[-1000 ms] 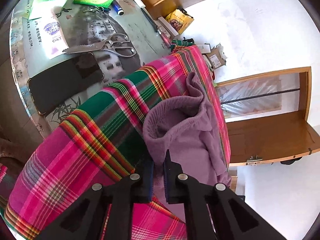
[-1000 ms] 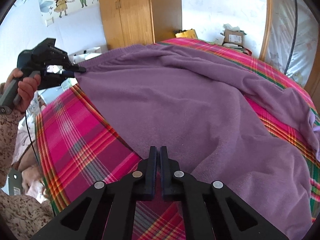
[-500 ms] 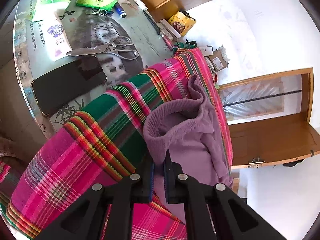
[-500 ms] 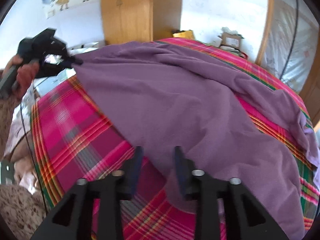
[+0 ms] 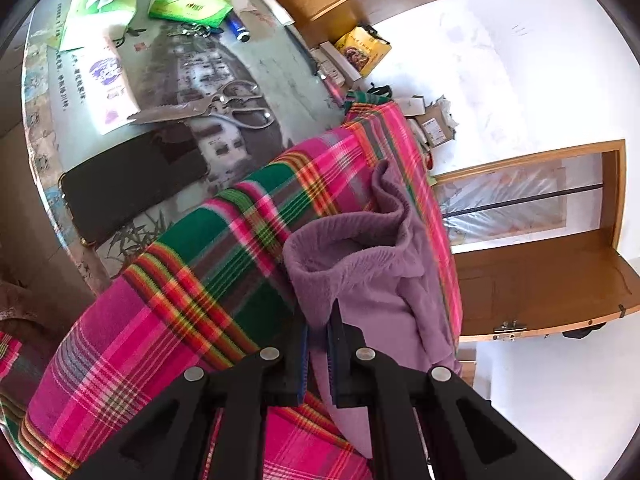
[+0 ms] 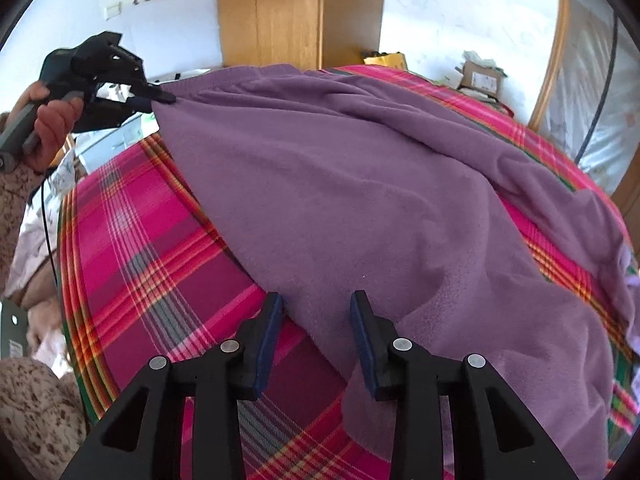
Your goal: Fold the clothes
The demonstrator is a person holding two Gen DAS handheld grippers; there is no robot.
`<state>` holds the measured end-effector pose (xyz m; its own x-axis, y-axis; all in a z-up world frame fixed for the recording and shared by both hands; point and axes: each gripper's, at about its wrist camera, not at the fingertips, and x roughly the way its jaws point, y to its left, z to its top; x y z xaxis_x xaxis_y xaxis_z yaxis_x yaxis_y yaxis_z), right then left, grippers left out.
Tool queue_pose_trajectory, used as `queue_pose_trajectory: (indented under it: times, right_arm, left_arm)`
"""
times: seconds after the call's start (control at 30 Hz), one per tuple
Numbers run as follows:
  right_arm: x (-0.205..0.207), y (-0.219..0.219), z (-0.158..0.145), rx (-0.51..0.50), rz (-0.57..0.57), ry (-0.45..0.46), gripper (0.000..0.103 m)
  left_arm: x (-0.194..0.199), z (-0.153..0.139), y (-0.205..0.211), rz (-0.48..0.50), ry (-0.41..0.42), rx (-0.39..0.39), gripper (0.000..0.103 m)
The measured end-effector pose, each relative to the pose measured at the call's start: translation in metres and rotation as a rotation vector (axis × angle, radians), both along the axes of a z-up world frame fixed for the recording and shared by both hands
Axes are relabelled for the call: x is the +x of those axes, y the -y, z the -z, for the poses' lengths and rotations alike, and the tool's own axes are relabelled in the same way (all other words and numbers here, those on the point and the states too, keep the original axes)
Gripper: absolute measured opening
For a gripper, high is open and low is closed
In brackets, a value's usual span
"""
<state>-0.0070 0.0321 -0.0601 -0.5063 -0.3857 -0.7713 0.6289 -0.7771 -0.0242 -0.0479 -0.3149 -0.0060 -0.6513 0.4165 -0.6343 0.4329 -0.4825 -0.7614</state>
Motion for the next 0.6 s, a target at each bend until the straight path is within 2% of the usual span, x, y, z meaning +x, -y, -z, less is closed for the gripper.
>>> queue_pose_trajectory:
  times: [0.03,0.13,0.17,0.2,0.33,0.6]
  right_arm:
    - [-0.001,-0.001,0.000,-0.003,0.010,0.003,0.034]
    - [-0.002,-0.002,-0.001,-0.014,0.039,0.011,0.019]
    - [-0.001,-0.003,-0.001,-0.020,0.037,0.011,0.008]
    - [0.002,-0.002,-0.001,-0.010,0.033,-0.002,0.004]
    - [0.011,0.003,-0.001,0.022,0.013,-0.039,0.003]
    - [0.019,-0.011,-0.024,-0.062,0.012,-0.052,0.003]
  left_arm:
    - [0.000,-0.002,0.000,-0.001,-0.007,0.003,0.008]
    - [0.001,-0.006,0.000,0.000,-0.016,0.004,0.008]
    - [0.001,-0.006,0.000,0.003,-0.015,0.001,0.008]
    - [0.001,-0.006,0.000,0.005,-0.015,0.000,0.008]
    - [0.006,-0.002,0.001,-0.004,-0.010,0.010,0.008]
    - [0.028,-0.007,0.005,-0.010,-0.029,0.013,0.008]
